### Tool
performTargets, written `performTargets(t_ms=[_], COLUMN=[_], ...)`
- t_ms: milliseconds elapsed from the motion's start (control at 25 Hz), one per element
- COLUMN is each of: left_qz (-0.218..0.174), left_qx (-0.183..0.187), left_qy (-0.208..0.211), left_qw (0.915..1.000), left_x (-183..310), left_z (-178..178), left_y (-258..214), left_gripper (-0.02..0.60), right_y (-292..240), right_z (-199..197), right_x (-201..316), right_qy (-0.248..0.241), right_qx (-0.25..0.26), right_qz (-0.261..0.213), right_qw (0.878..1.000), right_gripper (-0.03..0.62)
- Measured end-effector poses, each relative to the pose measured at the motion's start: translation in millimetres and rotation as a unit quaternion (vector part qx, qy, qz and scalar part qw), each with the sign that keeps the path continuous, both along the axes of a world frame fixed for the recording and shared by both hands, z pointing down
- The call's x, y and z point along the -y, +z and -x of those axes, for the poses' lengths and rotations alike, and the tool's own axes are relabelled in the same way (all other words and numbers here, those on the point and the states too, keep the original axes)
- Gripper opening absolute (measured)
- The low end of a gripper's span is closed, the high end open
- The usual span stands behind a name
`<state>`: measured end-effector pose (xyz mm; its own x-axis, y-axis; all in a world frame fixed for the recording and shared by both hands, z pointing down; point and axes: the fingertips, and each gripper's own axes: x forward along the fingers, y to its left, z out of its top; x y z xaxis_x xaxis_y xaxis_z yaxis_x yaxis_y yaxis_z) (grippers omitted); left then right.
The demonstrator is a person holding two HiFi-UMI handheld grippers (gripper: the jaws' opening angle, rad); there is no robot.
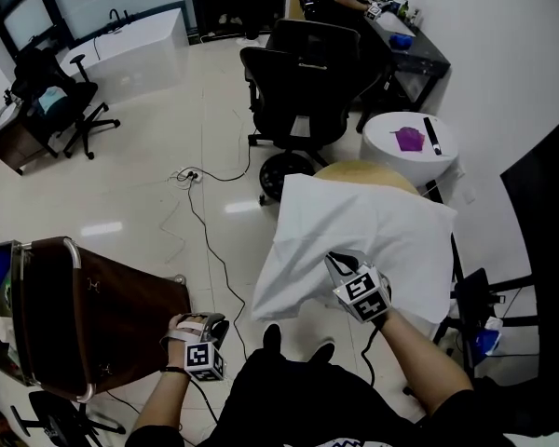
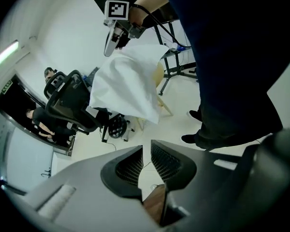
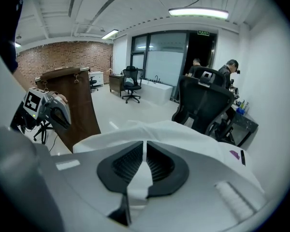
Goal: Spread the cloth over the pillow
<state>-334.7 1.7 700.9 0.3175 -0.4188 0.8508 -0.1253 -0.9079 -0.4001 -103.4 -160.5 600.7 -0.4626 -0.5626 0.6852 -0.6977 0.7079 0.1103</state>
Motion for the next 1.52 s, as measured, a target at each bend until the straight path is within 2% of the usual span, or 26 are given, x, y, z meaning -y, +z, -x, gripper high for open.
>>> performTargets(t_ms=[160,280,360,440,560,720,840,920,960,1040,1160,1320,1520], left_qz=[-0.004,0.04,0.078,0.116,0.19,0.287,0.328,0.346,0.346,0.328,0.292,0.219,0.133], left_qx=[-0.031,-0.097,-0.152,-0.18,-0.179,-0.197,-0.215,-0.221,-0.218,-0.206,-0.191,-0.185,-0.187], left_qy=[-0.034,-0.072,-0.091,-0.093,-0.075,-0.065,-0.089,-0.096,-0.095,-0.095,-0.097,-0.099,-0.05], left_qw=[0.9989,0.9919,0.9811,0.9725,0.9624,0.9353,0.9154,0.9066,0.9076,0.9172,0.932,0.9528,0.972], left_x=[45,85,108,125,127,107,102,98,97,98,101,110,120], left_z=[14,5,-13,-32,-56,-87,-96,-99,-99,-98,-95,-94,-132], left_y=[-8,-10,-14,-10,6,15,18,19,19,16,0,-48,-125], left_gripper=[0.041,0.041,0.043,0.079,0.16,0.187,0.207,0.181,0.112,0.003,0.003,0.003,0.003], right_y=[-7,-13,-17,-19,-25,-37,-43,-44,-44,-44,-45,-51,-70], right_z=[11,17,22,25,28,26,23,20,17,12,4,0,-2], right_x=[4,5,4,5,7,10,9,9,9,10,10,12,18], right_qy=[0.004,0.005,-0.003,-0.016,-0.038,-0.067,-0.083,-0.091,-0.092,-0.091,-0.087,-0.086,-0.079], right_qx=[0.007,0.017,0.021,0.025,0.03,0.036,0.048,0.056,0.06,0.067,0.072,0.075,0.089], right_qz=[-0.007,-0.008,-0.009,-0.013,-0.017,-0.031,-0.036,-0.04,-0.041,-0.04,-0.039,-0.048,-0.062], right_qw=[1.0,1.0,1.0,0.999,0.999,0.997,0.995,0.993,0.993,0.993,0.993,0.992,0.991], right_gripper=[0.029,0.029,0.029,0.032,0.035,0.035,0.035,0.035,0.035,0.035,0.035,0.035,0.035])
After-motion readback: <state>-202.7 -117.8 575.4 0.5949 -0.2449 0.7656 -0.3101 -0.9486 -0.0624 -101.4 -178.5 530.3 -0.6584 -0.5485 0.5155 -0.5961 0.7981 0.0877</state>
